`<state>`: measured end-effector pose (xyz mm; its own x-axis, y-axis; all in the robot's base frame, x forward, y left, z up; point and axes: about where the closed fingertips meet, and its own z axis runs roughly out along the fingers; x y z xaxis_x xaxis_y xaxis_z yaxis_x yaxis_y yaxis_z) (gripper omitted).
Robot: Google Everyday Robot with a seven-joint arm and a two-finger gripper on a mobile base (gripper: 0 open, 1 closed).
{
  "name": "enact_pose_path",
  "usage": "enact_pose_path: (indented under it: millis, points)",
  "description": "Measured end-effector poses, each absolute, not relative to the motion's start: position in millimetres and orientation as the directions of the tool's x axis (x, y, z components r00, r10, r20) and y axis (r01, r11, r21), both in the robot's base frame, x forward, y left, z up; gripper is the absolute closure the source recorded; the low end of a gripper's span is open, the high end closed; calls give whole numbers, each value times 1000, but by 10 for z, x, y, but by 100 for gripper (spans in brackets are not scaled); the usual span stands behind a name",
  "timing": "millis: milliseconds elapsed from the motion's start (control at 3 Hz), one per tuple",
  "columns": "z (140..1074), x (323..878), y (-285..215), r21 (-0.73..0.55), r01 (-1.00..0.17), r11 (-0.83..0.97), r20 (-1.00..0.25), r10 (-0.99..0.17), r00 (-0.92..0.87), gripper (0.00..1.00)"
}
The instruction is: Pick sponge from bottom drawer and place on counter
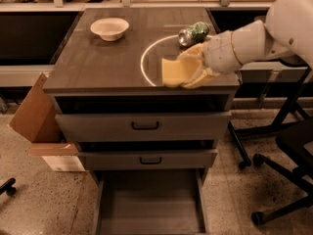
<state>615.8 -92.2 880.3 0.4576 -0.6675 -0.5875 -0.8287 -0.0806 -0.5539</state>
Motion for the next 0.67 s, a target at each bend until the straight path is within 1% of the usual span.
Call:
enact_pose_path:
  millis: [333,667]
  points:
    - [9018,6436,-879,-555,-832,6,-606,-688,400,84]
    - [9183,6828,-767,-518,-848,110,-662,-680,316,53]
